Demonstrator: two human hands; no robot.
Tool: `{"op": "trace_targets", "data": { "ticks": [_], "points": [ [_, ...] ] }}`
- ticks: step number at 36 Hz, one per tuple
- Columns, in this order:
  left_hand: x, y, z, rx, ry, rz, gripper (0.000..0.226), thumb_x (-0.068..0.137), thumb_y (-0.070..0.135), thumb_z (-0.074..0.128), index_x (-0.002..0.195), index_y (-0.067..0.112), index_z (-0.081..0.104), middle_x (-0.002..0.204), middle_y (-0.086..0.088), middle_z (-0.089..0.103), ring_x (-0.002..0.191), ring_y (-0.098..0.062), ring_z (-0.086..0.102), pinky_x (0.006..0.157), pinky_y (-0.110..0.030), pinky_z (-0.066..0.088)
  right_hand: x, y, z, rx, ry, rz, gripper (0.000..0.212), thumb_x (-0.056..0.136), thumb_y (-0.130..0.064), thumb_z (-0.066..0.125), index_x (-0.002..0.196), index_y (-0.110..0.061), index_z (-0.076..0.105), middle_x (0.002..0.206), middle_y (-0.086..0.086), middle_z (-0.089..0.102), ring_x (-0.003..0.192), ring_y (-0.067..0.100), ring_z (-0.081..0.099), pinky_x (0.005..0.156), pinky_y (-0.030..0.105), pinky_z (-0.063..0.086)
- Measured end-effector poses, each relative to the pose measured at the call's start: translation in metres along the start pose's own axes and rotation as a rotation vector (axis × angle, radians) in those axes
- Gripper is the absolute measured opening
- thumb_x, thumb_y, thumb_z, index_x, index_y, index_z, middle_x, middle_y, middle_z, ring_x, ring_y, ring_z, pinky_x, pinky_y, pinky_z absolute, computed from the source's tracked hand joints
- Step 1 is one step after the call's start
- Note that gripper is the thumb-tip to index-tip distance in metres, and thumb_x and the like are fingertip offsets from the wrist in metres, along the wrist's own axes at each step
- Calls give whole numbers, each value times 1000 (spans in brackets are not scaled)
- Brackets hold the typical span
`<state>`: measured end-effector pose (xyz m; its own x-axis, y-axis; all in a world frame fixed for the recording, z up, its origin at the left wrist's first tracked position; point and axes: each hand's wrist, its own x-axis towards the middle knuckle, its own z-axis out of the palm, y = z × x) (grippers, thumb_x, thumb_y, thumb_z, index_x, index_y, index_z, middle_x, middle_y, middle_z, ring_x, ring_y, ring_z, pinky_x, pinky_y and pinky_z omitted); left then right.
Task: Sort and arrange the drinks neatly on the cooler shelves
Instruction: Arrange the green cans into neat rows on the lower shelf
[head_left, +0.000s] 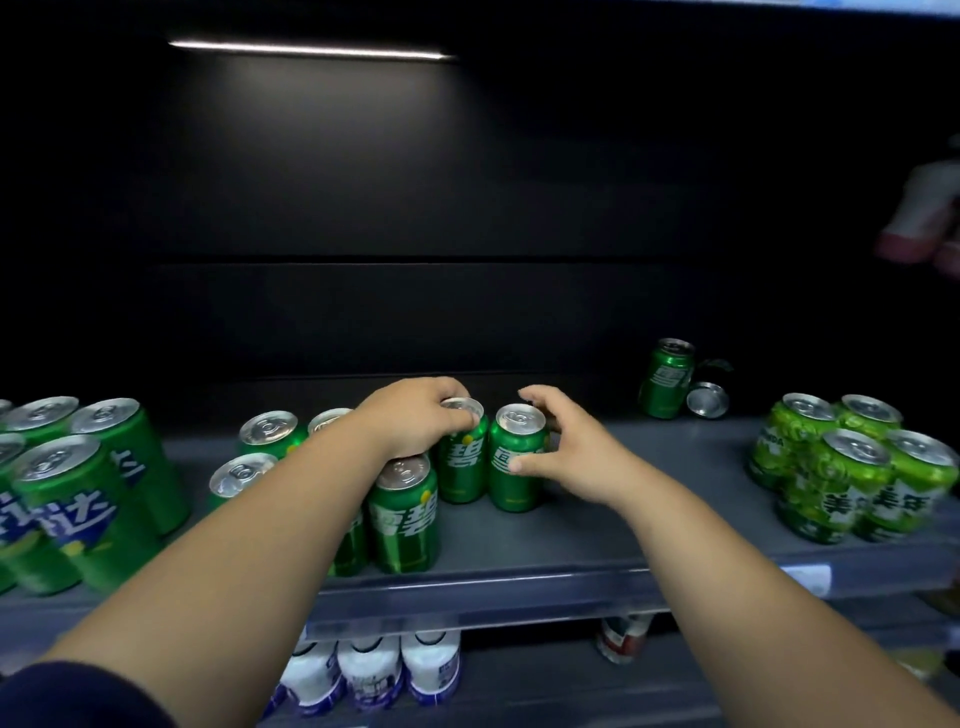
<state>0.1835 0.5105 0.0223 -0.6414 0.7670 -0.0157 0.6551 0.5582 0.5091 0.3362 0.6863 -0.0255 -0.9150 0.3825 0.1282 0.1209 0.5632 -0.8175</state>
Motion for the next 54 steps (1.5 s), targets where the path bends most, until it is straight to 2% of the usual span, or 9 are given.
{"op": "trace_targets", "data": {
  "ticks": [4, 9, 14, 20, 25, 30, 35, 44, 54],
  "points": [
    [-1, 3, -1, -2, -16, 15, 42, 65, 69, 55, 99, 47, 66, 101, 18, 69, 97, -7, 64, 91, -40, 53, 0, 3, -12, 2, 28, -61, 54, 76, -4, 83, 115, -36, 64, 119, -5, 68, 111, 16, 66, 94, 30, 54],
    [-3, 4, -2, 9, -21, 25, 44, 65, 71, 54, 99, 45, 66, 103, 17, 68, 98, -8, 63, 91, -40, 53, 0, 7, -10, -32, 48, -56, 56, 82, -5, 78, 108, -51, 58, 122, -11, 65, 114, 12, 63, 102, 37, 52],
    [-3, 3, -1, 38, -20, 12, 47, 62, 77, 48, 98, 50, 62, 102, 18, 68, 97, -9, 62, 90, -39, 52, 2, 9, -7, -40, -20, -70, 57, 90, -2, 70, 137, -31, 56, 136, -5, 58, 128, 11, 53, 109, 26, 41],
    [-4, 6, -1, 72, -26, 11, 42, 67, 75, 47, 99, 49, 59, 103, 16, 67, 99, -12, 61, 90, -40, 49, 3, 12, -2, -61, 15, -118, 55, 89, -6, 73, 132, -37, 56, 131, -5, 55, 123, 9, 54, 89, 2, 38],
    [-6, 8, -1, 89, -24, 13, 39, 72, 70, 47, 101, 47, 58, 103, 15, 66, 98, -13, 60, 89, -39, 49, 1, 17, -1, -45, 28, -118, 54, 89, -10, 74, 133, -36, 57, 129, -7, 56, 125, 11, 54, 105, 24, 44],
    [-4, 11, -4, 63, -52, 10, 44, 63, 71, 49, 97, 46, 59, 102, 13, 67, 96, -14, 63, 90, -42, 52, -3, 11, -3, -94, 6, -119, 57, 89, -11, 73, 138, -35, 54, 136, -8, 53, 129, 9, 50, 105, 20, 39],
    [8, 32, -17, 88, -62, 37, 34, 68, 59, 61, 92, 36, 67, 93, 12, 70, 89, -11, 66, 86, -40, 56, -9, 6, -29, -171, -32, -73, 76, 84, -24, 81, 149, -34, 41, 152, -7, 42, 139, 12, 42, 114, 37, 40],
    [57, 109, 0, 184, -6, 249, 45, 82, 52, 68, 119, 27, 64, 113, 4, 66, 102, -17, 61, 92, -35, 52, -21, 10, -150, -411, 30, -29, 68, 83, -31, 82, 143, -32, 50, 146, -5, 51, 134, 14, 49, 105, 32, 45],
    [125, 182, 56, 69, -86, 267, 56, 80, 48, 75, 130, 33, 56, 122, 4, 61, 108, -17, 59, 94, -30, 49, -5, 58, -282, -672, -78, 95, 63, 77, -29, 85, 135, -29, 61, 133, -5, 64, 117, 13, 63, 102, 34, 51]
  ]
}}
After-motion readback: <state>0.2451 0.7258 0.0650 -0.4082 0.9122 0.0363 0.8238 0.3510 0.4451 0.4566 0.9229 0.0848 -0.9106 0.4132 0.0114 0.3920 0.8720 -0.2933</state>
